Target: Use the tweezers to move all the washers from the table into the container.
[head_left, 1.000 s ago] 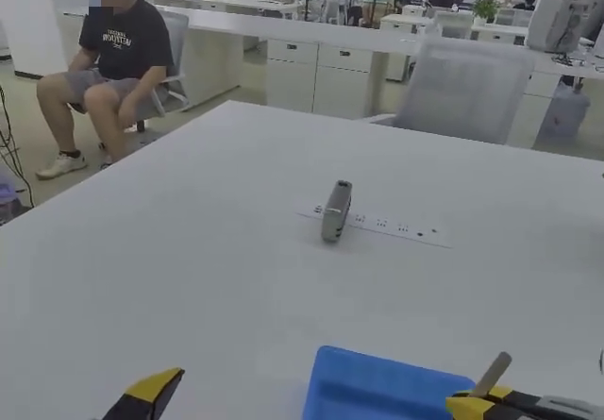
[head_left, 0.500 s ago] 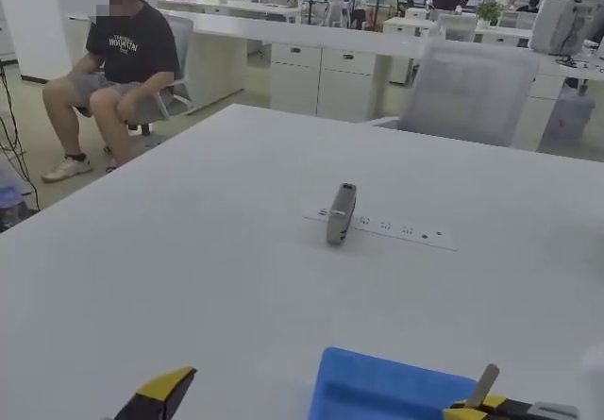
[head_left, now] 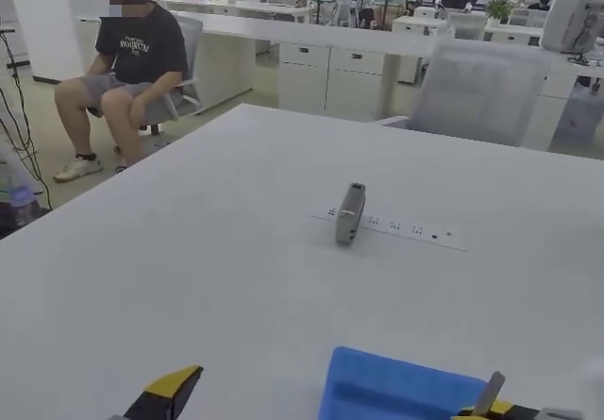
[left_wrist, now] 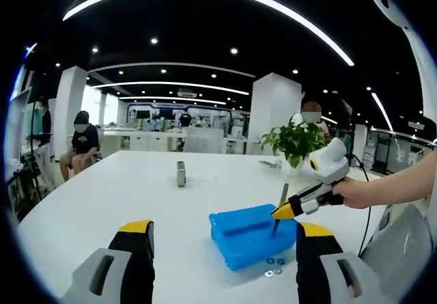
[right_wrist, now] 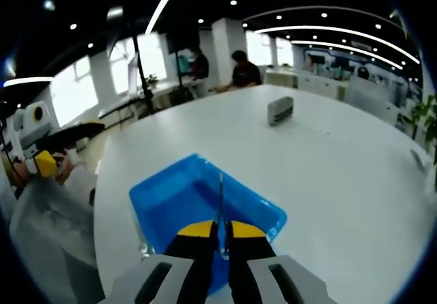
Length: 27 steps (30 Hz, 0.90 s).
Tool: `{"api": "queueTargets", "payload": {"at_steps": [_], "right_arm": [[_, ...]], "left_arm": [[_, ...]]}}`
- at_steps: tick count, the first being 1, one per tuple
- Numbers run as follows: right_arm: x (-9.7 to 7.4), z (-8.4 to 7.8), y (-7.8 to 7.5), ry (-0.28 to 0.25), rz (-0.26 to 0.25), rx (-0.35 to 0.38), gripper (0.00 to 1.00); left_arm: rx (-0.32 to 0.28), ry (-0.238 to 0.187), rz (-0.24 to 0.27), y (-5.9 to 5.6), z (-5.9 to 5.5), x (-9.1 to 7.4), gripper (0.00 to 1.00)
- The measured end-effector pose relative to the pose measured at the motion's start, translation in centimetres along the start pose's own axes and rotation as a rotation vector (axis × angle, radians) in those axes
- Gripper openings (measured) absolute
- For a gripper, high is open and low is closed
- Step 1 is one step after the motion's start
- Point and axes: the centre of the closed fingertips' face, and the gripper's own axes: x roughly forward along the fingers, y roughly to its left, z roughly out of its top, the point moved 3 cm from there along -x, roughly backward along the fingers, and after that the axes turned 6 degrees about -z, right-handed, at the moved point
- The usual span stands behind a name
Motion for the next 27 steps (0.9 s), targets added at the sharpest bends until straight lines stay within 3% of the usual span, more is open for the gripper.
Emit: {"api": "queueTargets", "payload": {"at_steps": [6,11,17,21,27], "right_arm": [[-1.2,1.0,-0.1,-0.042,-0.002,0.017,0.04],[-2.9,2.4,1.1,-0.098,0.026,0.046,0.03],[-4.7,3.3,4.5,-0.148,0.151,0.107,0.03],[-4.8,3.2,7.0,-0.154,0.214,0.117,0.03],[-2.9,1.1,8.5,-0.111,0.246,0.140,0.03]], "left_arm": [[-0.002,0.005,0.006,0.1,-0.1,0.0,0.87],[0.000,0.011,0.002,0.0,-0.2,0.0,0.86],[-0.001,0.021,-0.006,-0.1,-0.4,0.0,0.86],[0.003,0.021,-0.001,-0.1,-0.3,0.0,0.85],[0.001,0.027,-0.001,-0.1,-0.4,0.0,0.85]]}}
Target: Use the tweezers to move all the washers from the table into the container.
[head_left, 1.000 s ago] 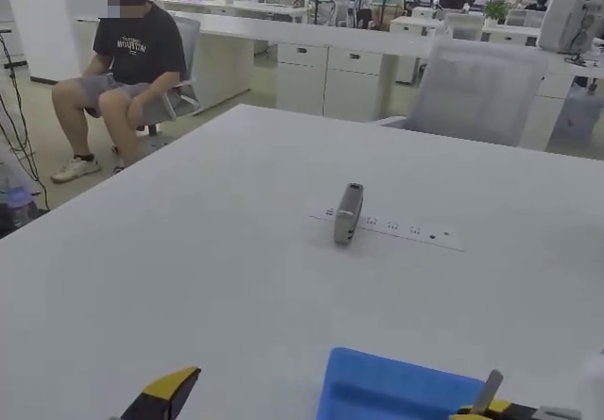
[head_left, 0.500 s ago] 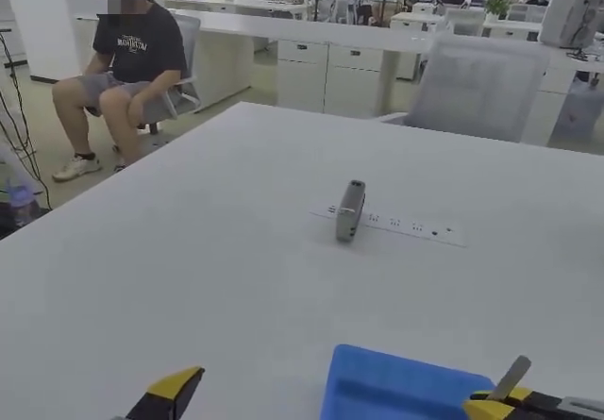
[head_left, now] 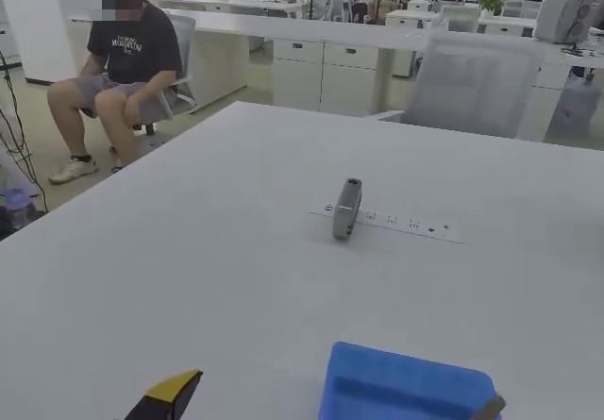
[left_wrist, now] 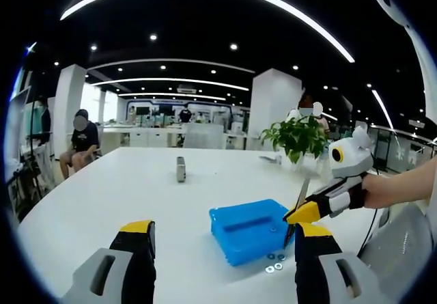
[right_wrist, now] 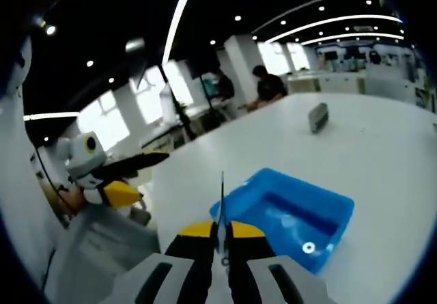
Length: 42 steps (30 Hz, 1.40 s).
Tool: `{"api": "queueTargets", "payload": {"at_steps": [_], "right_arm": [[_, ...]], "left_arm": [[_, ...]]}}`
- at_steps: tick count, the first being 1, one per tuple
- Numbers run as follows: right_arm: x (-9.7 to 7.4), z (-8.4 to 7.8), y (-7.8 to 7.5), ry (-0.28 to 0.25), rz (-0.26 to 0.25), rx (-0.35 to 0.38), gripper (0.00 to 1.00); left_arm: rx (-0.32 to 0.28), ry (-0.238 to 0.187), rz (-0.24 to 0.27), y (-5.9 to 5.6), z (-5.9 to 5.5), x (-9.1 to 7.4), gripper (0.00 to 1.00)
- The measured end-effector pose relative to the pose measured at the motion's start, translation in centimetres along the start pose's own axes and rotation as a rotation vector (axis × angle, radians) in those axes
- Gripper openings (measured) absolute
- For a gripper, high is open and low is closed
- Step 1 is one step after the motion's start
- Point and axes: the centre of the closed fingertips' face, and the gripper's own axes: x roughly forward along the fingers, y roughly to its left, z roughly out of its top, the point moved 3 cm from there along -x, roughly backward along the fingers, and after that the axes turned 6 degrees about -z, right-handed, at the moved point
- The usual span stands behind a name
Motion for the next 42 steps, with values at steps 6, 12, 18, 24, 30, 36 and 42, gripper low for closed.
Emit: {"api": "queueTargets", "payload": {"at_steps": [6,12,18,24,30,36,42], "right_arm": [[1.2,-2.6,-0.3,0.084,-0.005,-0.041,0.03],[1.4,-3.2,-0.5,0.094,-0.003,-0.036,0.03],[1.7,-3.6,-0.3,0.112,-0.001,-0.060,0.04],[1.8,-3.9,-0.4,0.127,-0.001,-0.074,0.04],[1.9,-4.0,-0.1,0.131,0.002,-0.126,0.04],[1.8,-4.3,1.0,0.157,0.022,-0.339,0.04],[1.6,-4.7,1.5,0.171,0.015,-0.447,0.04]], "left_arm": [[0.000,0.002,0.002,0.0,0.0,0.0,0.85],[0.002,0.005,0.001,0.0,0.0,0.0,0.85],[0.004,0.008,0.002,0.0,-0.1,0.0,0.84],[0.004,0.006,0.003,0.0,-0.1,0.0,0.84],[0.006,0.011,0.001,0.0,-0.1,0.0,0.84],[0.006,0.013,0.004,0.0,-0.2,0.0,0.84],[0.010,0.019,0.002,0.0,-0.2,0.0,0.84]]}}
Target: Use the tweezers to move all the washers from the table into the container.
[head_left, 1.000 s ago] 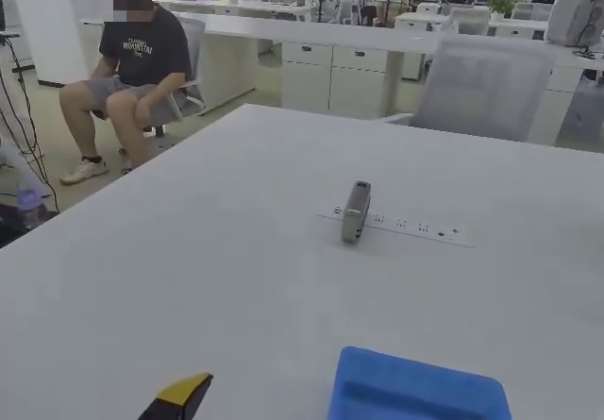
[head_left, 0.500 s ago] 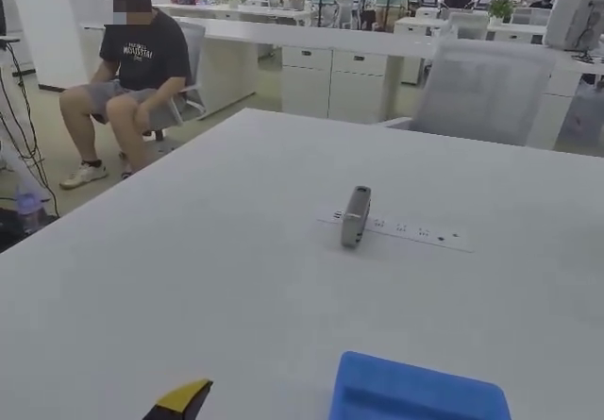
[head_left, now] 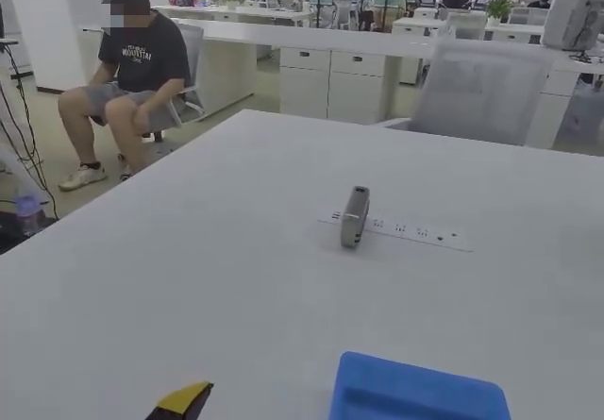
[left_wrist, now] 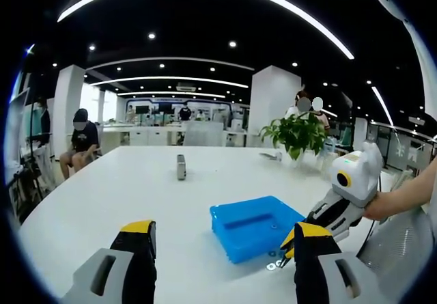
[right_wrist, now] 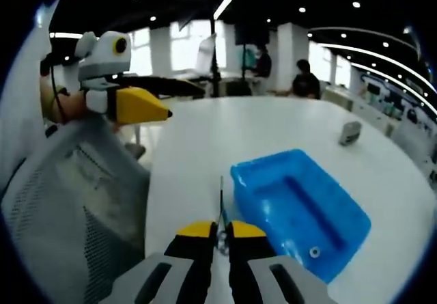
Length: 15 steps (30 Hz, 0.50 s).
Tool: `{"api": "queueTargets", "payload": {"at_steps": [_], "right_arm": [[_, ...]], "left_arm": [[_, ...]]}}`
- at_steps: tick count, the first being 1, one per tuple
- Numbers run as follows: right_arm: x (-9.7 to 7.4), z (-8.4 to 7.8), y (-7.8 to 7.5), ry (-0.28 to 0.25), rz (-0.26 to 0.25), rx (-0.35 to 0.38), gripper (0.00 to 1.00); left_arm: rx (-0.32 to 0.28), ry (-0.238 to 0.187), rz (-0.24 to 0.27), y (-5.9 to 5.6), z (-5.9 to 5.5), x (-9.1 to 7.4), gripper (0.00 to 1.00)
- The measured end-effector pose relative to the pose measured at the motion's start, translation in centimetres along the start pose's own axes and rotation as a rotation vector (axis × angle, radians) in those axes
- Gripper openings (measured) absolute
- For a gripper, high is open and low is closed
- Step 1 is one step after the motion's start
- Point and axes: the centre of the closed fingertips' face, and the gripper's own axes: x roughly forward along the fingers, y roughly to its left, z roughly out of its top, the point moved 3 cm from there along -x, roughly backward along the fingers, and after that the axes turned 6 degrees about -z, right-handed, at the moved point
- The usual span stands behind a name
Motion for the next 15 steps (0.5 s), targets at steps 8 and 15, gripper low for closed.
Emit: {"api": "queueTargets", "payload": {"at_steps": [8,15], "right_arm": [[0.23,0.16,0.02,-0.016,0.002,0.039,0.04],[0.35,0.31,0.43,-0.023,-0.003,-0.023,0.03]], "left_arm": [[0.001,0.008,0.003,0.09,-0.11,0.00,0.84],[0.008,0.012,-0.005,-0.09,-0.14,0.05,0.84]]}}
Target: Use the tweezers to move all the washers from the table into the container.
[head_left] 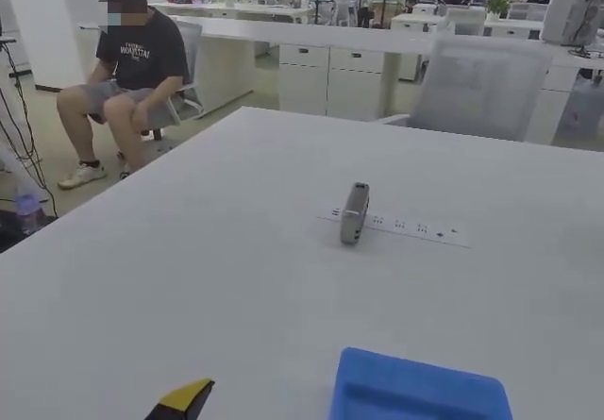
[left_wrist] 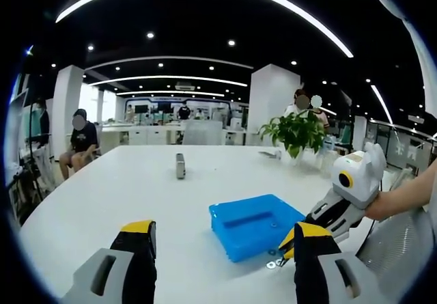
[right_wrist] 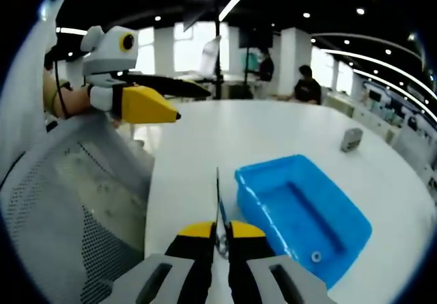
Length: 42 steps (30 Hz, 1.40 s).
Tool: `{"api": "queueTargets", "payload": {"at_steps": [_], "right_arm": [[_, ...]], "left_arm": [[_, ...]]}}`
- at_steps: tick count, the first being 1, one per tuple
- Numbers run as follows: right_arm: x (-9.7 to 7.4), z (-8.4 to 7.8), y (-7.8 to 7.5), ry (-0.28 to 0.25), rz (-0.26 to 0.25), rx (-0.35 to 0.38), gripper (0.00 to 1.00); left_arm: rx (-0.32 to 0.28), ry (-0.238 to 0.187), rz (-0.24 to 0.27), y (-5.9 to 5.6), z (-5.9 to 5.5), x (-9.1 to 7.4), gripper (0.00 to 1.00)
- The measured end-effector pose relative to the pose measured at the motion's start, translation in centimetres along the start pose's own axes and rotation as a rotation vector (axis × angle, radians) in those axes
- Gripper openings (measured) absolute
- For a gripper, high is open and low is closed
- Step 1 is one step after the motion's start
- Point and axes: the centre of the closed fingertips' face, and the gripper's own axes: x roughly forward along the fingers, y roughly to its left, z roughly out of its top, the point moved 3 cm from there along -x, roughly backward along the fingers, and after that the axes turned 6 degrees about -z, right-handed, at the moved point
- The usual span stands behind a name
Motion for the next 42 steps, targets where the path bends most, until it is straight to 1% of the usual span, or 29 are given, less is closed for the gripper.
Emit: {"api": "queueTargets", "payload": {"at_steps": [1,4,7,10,12,14,15,17,18,20,22,25,29,31,32,34,37,38,40,42], "right_arm": [[0.1,0.0,-0.1,0.003,-0.008,-0.002,0.03],[0.1,0.0,-0.4,-0.001,-0.026,0.048,0.03],[0.2,0.0,-0.6,-0.002,-0.028,0.070,0.03],[0.1,0.0,-0.9,-0.008,-0.034,0.116,0.03],[-0.1,0.0,-1.1,-0.018,-0.038,0.169,0.03],[-0.4,0.5,-1.3,-0.051,-0.030,0.243,0.03],[-0.8,1.1,-1.4,-0.079,-0.019,0.301,0.03],[-1.4,1.9,-1.9,-0.129,-0.008,0.377,0.03],[-1.7,2.2,-2.2,-0.147,-0.012,0.401,0.03],[-2.4,2.9,-2.9,-0.180,0.002,0.469,0.03],[-3.0,3.3,-3.8,-0.202,-0.003,0.504,0.03],[-3.6,4.0,-4.8,-0.213,-0.019,0.516,0.03],[-4.4,5.1,-7.1,-0.271,-0.041,0.594,0.03],[-4.7,5.2,-8.2,-0.279,-0.052,0.601,0.03],[-4.7,5.2,-8.8,-0.283,-0.067,0.610,0.03],[-4.6,5.1,-9.5,-0.281,-0.083,0.623,0.03],[-4.1,4.7,-10.7,-0.261,-0.113,0.644,0.03],[-3.9,4.6,-10.9,-0.254,-0.115,0.644,0.03],[-3.5,4.4,-11.3,-0.253,-0.121,0.623,0.03],[-2.9,3.9,-11.6,-0.233,-0.113,0.613,0.03]], "left_arm": [[0.002,0.002,0.001,0.0,0.0,0.0,0.84],[-0.005,-0.002,0.010,0.2,0.0,-0.1,0.84],[-0.007,-0.005,0.016,0.3,0.0,-0.1,0.84],[-0.002,-0.003,0.014,0.3,0.0,-0.1,0.84],[-0.003,-0.005,0.014,0.3,0.0,-0.1,0.84],[-0.004,-0.007,0.016,0.3,0.1,-0.1,0.84],[-0.004,-0.006,0.018,0.3,0.1,-0.1,0.84],[-0.004,-0.004,0.019,0.4,0.0,-0.1,0.84],[-0.004,-0.004,0.019,0.4,0.0,-0.1,0.84],[-0.003,-0.004,0.017,0.3,0.0,-0.1,0.84],[-0.002,-0.002,0.016,0.3,0.0,-0.1,0.84],[-0.001,0.000,0.016,0.3,0.0,-0.1,0.84],[-0.006,-0.018,0.011,0.2,0.2,-0.1,0.84],[-0.007,-0.015,0.010,0.2,0.2,-0.1,0.84],[-0.007,-0.011,0.010,0.2,0.1,-0.1,0.84],[-0.004,-0.010,0.010,0.2,0.1,-0.1,0.84],[-0.007,-0.011,0.012,0.2,0.1,-0.1,0.84],[-0.008,-0.010,0.012,0.2,0.1,-0.1,0.84],[-0.007,-0.006,0.011,0.2,0.1,-0.1,0.84],[-0.005,-0.005,0.008,0.2,0.0,0.0,0.84]]}}
